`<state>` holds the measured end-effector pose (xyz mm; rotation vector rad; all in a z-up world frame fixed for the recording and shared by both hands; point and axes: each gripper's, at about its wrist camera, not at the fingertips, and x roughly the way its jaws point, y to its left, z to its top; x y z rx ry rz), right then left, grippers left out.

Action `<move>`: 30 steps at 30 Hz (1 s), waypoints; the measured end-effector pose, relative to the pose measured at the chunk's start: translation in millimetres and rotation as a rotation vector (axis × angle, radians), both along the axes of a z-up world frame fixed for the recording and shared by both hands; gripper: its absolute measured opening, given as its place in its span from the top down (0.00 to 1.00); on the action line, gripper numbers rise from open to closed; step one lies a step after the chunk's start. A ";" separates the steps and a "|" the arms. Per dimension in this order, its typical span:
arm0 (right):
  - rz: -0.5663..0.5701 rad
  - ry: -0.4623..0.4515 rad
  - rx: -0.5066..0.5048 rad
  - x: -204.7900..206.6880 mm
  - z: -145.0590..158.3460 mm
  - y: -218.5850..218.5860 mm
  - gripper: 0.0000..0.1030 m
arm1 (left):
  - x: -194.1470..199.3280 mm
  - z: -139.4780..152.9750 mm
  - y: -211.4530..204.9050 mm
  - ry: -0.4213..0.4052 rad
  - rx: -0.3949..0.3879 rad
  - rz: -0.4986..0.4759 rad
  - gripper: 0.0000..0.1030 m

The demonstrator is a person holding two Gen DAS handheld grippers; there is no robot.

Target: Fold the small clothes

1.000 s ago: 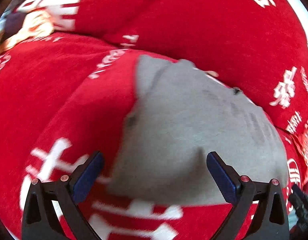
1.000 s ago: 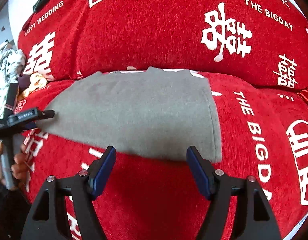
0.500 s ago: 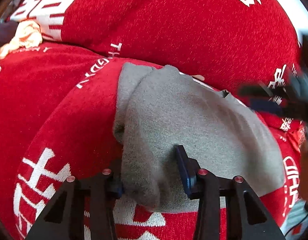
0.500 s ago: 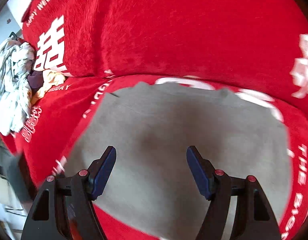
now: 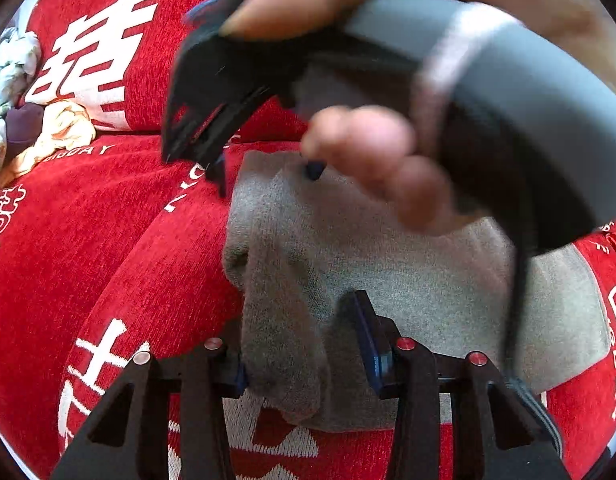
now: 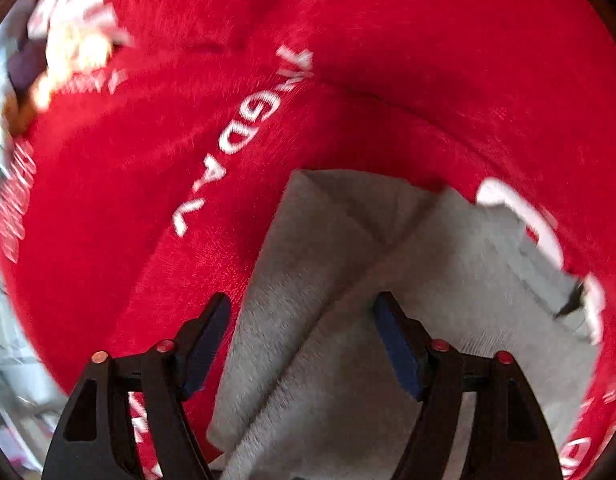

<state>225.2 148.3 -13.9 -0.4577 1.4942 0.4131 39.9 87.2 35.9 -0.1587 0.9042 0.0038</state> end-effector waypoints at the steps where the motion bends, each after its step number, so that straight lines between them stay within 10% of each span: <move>1: 0.028 -0.005 -0.047 -4.5 -5.5 7.1 0.19 | 2.1 -0.1 0.2 0.004 -0.001 0.002 0.57; 4: 0.133 -0.082 -0.144 -23.8 -15.6 22.6 0.21 | 4.1 -1.9 2.3 0.022 -0.004 0.008 0.56; 6: 0.141 -0.116 -0.133 -28.5 -8.7 20.6 0.44 | 4.4 -2.8 6.4 0.041 -0.018 0.013 0.39; 7: 0.122 -0.120 -0.122 -26.5 -3.9 14.7 0.68 | 3.5 -2.8 8.2 0.048 -0.029 0.016 0.09; 9: 0.044 -0.085 -0.002 -19.8 10.2 -5.8 0.84 | -2.3 1.6 18.1 0.019 -0.076 0.029 0.02; 17: -0.094 -0.127 0.396 -25.2 59.9 -84.7 0.88 | -7.2 0.8 29.0 -0.010 -0.159 0.043 0.02; 24: -0.177 -0.150 0.633 -23.6 63.1 -139.4 0.90 | -19.6 12.7 -15.3 -0.101 0.136 0.090 0.02; 30: -0.207 -0.173 0.746 -34.0 64.3 -168.0 0.92 | -9.4 3.7 -0.1 -0.023 0.097 0.115 0.02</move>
